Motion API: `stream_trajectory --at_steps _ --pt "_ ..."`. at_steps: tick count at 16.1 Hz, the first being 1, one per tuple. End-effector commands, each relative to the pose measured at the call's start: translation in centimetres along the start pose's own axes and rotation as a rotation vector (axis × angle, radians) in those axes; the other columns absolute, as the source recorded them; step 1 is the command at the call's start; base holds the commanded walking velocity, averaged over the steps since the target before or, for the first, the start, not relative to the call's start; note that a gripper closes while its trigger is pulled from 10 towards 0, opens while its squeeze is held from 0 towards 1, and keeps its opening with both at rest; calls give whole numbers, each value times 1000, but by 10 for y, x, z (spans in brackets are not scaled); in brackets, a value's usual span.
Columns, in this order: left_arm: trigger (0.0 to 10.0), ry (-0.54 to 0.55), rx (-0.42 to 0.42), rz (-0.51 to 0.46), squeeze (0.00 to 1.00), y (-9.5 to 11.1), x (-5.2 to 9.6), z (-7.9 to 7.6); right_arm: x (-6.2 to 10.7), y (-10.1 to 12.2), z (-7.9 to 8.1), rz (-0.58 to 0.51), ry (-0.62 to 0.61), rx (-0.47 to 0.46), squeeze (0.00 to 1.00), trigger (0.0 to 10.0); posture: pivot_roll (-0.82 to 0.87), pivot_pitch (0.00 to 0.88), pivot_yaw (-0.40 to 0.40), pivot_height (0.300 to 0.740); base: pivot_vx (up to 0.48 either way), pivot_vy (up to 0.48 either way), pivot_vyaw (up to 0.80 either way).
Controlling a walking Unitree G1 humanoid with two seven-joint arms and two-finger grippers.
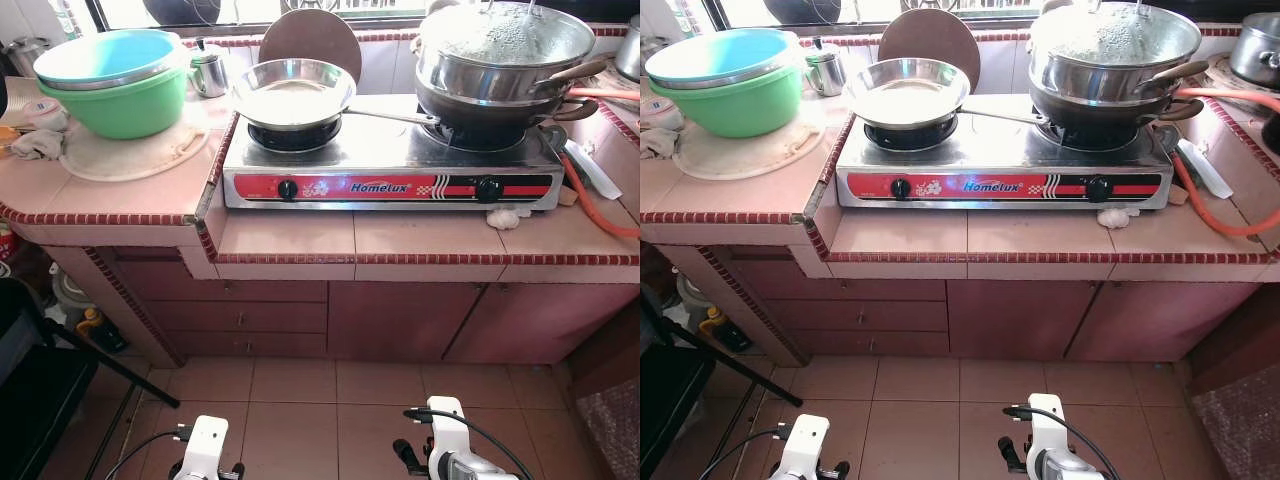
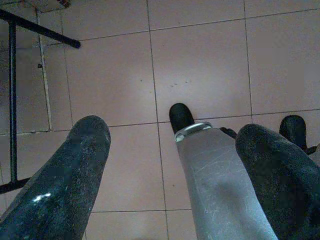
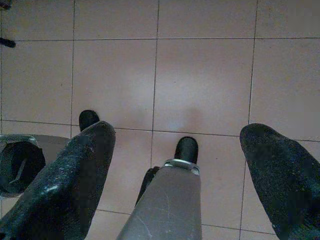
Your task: Kitchen organization
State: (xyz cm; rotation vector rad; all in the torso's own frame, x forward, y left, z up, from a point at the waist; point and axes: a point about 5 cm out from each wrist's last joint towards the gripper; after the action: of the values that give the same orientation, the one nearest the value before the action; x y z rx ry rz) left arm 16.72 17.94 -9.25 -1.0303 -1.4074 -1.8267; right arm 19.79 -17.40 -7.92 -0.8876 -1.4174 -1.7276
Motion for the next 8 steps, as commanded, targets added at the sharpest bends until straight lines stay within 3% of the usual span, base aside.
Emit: stream_trajectory --at_steps 1,8 --pt "10000 11 11 16 0 -5 1 3 0 -2 0 5 -4 -8 0 10000 -119 52 34 740 0 0 0" --pt "10000 9 -2 24 0 -7 1 3 -1 1 3 -5 4 13 0 10000 -115 49 36 740 0 0 0"
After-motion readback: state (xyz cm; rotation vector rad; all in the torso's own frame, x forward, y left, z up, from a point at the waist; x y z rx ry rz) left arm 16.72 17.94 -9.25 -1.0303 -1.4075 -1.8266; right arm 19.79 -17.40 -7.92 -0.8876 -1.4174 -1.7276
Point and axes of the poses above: a point about 5 cm out from each wrist's last joint towards the gripper, its own x axis pointing back from the gripper into the wrist, its own y axis along the axis of the wrist's last joint, z = x × y, and after that the axes turned 6 degrees about -x, right-handed
